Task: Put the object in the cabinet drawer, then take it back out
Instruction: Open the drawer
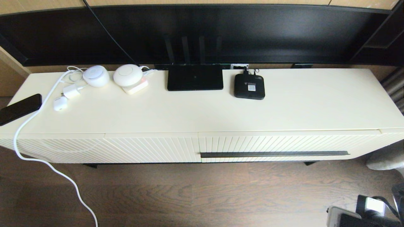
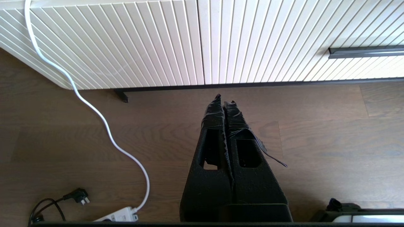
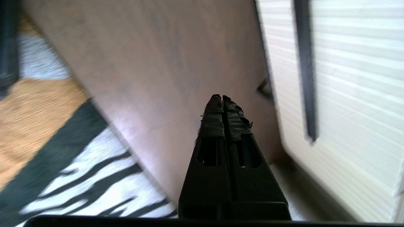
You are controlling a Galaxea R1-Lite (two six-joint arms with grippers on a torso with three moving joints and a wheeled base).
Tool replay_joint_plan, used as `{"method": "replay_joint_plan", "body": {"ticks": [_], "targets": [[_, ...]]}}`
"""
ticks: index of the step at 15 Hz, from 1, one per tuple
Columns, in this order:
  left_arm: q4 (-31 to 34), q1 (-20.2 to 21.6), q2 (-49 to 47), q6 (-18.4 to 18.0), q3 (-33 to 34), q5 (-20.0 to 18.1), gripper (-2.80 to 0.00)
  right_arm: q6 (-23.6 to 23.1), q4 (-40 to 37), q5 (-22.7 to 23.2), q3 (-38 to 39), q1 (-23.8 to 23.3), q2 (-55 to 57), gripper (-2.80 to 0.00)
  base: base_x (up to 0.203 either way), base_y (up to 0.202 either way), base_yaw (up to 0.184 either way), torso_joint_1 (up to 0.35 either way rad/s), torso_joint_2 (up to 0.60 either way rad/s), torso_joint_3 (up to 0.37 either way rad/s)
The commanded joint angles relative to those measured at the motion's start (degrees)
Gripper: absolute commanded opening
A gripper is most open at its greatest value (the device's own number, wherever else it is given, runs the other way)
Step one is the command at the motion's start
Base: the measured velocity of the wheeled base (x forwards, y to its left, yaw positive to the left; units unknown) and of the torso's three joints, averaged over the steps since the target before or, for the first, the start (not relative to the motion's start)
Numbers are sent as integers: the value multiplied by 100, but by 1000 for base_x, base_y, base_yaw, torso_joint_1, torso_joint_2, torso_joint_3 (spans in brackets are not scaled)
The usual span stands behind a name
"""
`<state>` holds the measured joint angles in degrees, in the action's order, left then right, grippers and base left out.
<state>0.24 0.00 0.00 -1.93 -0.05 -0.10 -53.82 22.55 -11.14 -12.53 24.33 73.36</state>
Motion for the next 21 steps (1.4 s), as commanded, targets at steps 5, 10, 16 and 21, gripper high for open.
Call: {"method": "replay_joint_plan", "body": {"ticks": [5,10,16,21], "targets": [[0,0,-9,-1,-4,1,-280,-658,1919,191,173,145,1714,-280,0,0,0,0,0,0],[0,0,-7,-1,0,1,-280,-1231,2696,604,134,31,2370,-280,0,0,0,0,0,0],[2,0,-9,-1,-1,1,-280,-1514,2740,954,-262,-233,2982,0,0,0,0,0,0,0],[2,0,-9,-1,-4,1,-280,-1766,3350,1061,-455,-324,3619,0,0,0,0,0,0,0]]}}
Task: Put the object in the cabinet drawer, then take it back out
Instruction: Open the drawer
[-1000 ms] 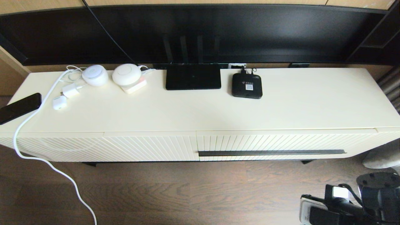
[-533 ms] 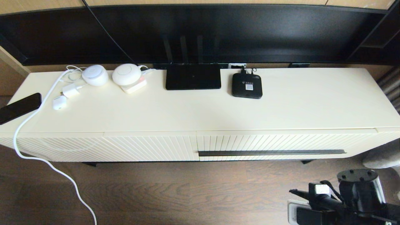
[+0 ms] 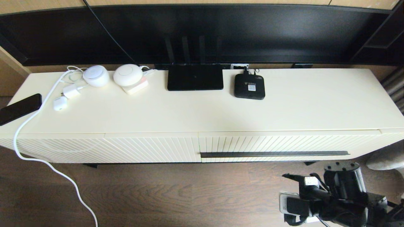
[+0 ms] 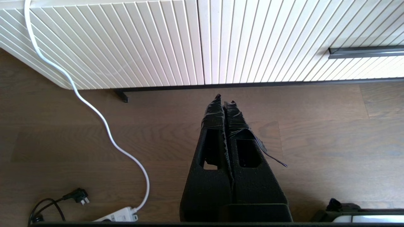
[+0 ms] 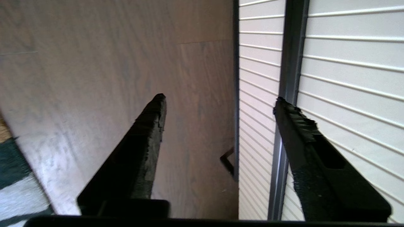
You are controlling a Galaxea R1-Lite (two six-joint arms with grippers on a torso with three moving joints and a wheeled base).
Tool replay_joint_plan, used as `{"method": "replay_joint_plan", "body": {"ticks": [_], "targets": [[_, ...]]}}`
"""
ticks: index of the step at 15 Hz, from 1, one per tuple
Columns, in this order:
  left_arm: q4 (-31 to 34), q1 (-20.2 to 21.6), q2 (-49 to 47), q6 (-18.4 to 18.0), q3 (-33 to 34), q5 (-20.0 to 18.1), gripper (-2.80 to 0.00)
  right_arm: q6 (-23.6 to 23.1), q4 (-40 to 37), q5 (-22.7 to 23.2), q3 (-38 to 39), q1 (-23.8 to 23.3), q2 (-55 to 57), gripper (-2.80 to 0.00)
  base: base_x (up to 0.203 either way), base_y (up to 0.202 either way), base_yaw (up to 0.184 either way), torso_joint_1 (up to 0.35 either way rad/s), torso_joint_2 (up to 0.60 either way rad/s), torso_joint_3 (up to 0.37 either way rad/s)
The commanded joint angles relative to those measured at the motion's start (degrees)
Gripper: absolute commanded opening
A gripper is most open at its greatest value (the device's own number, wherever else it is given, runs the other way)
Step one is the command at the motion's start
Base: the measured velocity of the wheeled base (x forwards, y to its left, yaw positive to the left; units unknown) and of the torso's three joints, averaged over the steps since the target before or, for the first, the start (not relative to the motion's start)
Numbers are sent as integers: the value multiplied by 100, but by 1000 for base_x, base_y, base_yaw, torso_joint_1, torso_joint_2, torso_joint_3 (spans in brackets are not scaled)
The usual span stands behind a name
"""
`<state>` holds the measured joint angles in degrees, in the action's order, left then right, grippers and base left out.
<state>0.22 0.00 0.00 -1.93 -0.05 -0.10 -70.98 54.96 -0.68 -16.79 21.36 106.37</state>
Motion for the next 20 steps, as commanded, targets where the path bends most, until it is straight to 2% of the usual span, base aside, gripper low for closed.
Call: {"method": "replay_joint_plan", "body": {"ticks": [1,8,11,20], "targets": [[3,0,-9,-1,5,1,-280,-87,231,32,-65,-39,495,0,0,0,0,0,0,0],[-4,0,-9,-1,5,1,-280,-93,1072,67,-501,-225,1440,0,0,0,0,0,0,0],[4,0,-9,-1,-4,1,-280,-100,1109,266,-722,-256,1632,0,0,0,0,0,0,0],[3,0,-9,-1,3,1,-280,-109,1367,476,-1376,-400,2051,0,0,0,0,0,0,0]]}}
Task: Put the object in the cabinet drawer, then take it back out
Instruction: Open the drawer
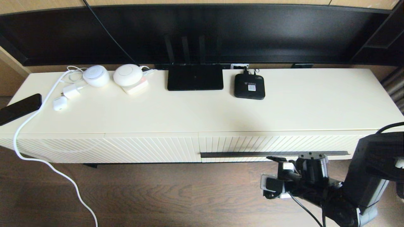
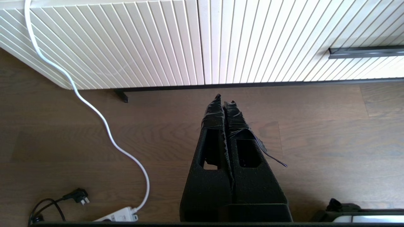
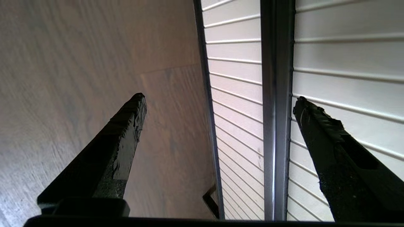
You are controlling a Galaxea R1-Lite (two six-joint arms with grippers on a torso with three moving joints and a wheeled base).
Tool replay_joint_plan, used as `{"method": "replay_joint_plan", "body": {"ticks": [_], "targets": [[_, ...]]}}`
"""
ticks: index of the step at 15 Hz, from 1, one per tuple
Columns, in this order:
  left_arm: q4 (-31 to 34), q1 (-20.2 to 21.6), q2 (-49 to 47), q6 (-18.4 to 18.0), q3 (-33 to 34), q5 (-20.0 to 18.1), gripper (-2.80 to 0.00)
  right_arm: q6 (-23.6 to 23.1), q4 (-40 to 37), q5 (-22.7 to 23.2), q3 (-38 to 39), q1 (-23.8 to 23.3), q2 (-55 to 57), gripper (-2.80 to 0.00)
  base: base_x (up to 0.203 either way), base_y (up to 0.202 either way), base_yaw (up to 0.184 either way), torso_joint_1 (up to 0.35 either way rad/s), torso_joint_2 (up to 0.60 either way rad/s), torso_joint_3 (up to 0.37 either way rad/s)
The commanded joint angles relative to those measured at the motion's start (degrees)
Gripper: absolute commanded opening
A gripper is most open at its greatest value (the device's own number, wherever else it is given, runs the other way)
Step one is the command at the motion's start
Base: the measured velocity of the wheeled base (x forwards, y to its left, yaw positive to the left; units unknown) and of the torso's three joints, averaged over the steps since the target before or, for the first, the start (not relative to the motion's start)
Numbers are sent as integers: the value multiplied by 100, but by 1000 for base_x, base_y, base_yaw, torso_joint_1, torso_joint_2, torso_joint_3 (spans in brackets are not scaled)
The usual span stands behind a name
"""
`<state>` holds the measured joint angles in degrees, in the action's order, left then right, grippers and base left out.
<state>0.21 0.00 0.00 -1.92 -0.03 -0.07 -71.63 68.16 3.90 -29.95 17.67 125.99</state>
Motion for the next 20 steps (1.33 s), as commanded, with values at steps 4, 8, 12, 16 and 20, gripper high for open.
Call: {"method": "replay_joint_plan", "body": {"ticks": [4,8,12,16,20], "targets": [[-1,0,-9,-1,-6,-1,-280,-44,65,55,-188,-141,294,0,0,0,0,0,0,0],[2,0,-9,-1,0,-1,-280,-44,100,58,-377,-209,451,0,0,0,0,0,0,0],[1,0,-9,-1,0,-1,-280,-52,86,218,-640,-220,469,0,0,0,0,0,0,0],[-1,0,0,-1,3,-1,-280,-52,92,252,-698,-228,573,0,0,0,0,0,0,0],[6,0,-9,-1,-6,-1,-280,-44,92,243,-654,-237,706,0,0,0,0,0,0,0]]}}
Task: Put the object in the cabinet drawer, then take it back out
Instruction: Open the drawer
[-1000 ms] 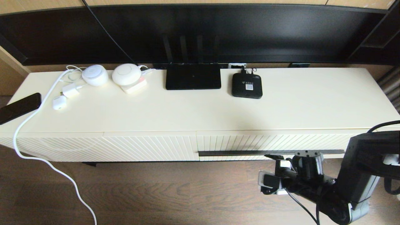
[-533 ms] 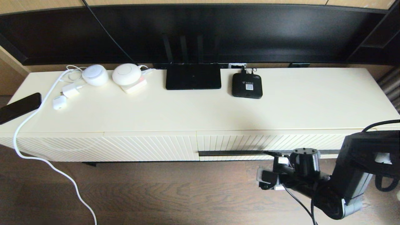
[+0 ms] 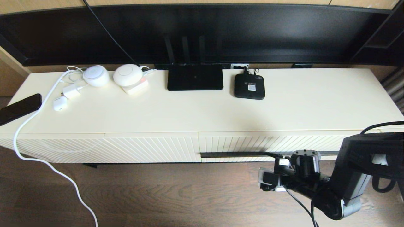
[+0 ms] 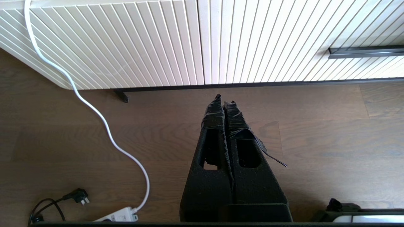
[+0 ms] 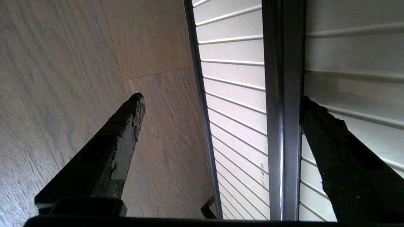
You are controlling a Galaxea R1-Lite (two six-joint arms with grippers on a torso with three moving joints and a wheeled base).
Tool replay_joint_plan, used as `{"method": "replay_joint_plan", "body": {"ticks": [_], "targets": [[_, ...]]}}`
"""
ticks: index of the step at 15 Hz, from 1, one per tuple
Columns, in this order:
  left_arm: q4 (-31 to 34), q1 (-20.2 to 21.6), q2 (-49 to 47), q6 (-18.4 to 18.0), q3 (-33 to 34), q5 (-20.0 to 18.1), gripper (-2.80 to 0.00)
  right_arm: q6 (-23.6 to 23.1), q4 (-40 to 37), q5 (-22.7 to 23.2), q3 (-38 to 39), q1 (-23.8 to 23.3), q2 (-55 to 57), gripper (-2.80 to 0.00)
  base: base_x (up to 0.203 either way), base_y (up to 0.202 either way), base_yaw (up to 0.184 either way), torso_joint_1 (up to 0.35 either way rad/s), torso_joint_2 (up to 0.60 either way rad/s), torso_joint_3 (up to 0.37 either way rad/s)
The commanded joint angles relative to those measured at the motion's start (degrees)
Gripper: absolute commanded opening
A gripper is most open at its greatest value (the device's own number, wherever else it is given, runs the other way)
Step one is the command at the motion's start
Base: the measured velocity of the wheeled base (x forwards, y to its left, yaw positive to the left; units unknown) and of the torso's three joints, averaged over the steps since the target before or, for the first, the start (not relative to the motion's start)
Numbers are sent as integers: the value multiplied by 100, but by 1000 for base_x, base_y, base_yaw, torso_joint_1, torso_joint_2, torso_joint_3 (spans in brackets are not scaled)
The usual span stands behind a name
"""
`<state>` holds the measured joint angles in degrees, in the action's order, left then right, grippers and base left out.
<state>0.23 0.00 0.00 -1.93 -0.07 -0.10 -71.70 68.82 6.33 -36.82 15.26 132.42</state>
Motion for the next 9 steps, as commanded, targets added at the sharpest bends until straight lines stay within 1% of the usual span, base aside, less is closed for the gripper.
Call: {"method": "replay_joint_plan", "body": {"ticks": [1,4,7,9], "targets": [[-5,0,-9,-1,-1,1,-280,-37,27,9,63,3,73,0,0,0,0,0,0,0],[3,0,-3,-1,-1,1,-280,-38,27,5,261,18,38,0,0,0,0,0,0,0],[3,0,-9,-1,-1,1,-280,-49,40,-31,800,56,-130,0,0,0,0,0,0,0],[3,0,0,-1,-1,1,-280,-38,36,-28,997,64,-241,0,0,0,0,0,0,0]]}}
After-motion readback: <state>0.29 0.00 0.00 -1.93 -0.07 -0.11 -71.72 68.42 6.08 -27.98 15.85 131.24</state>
